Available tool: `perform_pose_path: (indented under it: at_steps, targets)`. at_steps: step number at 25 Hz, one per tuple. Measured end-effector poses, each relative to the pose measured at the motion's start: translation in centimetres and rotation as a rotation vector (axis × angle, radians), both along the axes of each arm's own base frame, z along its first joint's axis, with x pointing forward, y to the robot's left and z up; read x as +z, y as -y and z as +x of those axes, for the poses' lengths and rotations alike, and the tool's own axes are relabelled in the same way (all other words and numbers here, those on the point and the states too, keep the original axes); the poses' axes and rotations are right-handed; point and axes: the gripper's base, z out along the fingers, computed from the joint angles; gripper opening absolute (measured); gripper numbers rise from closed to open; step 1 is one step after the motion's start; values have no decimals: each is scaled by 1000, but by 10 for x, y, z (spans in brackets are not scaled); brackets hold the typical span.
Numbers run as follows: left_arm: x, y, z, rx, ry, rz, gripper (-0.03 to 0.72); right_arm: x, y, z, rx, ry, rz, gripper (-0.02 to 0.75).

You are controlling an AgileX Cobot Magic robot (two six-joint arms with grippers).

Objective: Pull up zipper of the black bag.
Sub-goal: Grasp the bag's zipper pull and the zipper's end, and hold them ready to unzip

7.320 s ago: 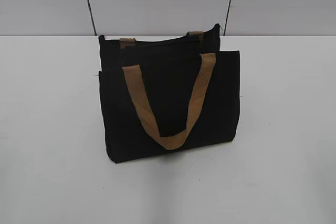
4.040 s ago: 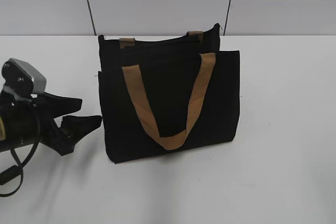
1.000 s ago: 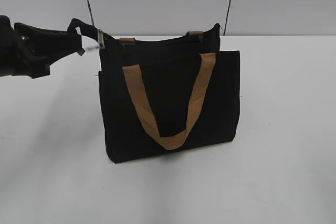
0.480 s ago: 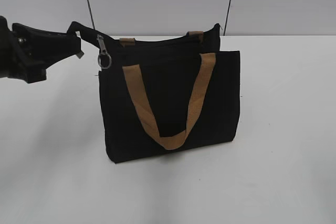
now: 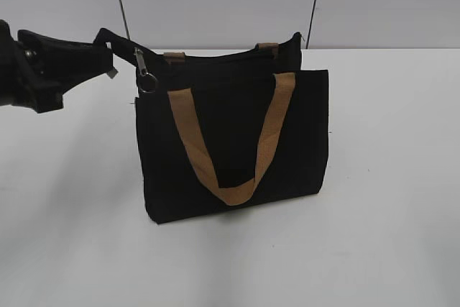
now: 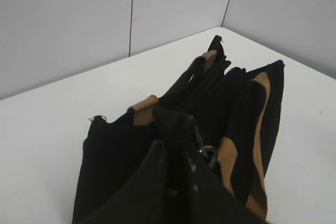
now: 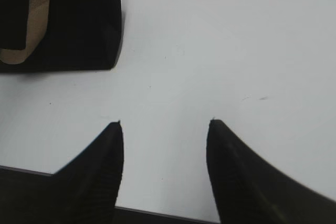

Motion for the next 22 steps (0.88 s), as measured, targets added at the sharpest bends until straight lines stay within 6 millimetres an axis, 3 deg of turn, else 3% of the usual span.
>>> perform_pose_path:
  at_steps: [11,22]
  targets:
    - [1,1,0,-8,3,-10,21,5,-10,2,95,35,64,401]
    - [1,1,0,-8,3,-10,21,37,-7,51,167,-87,21,401]
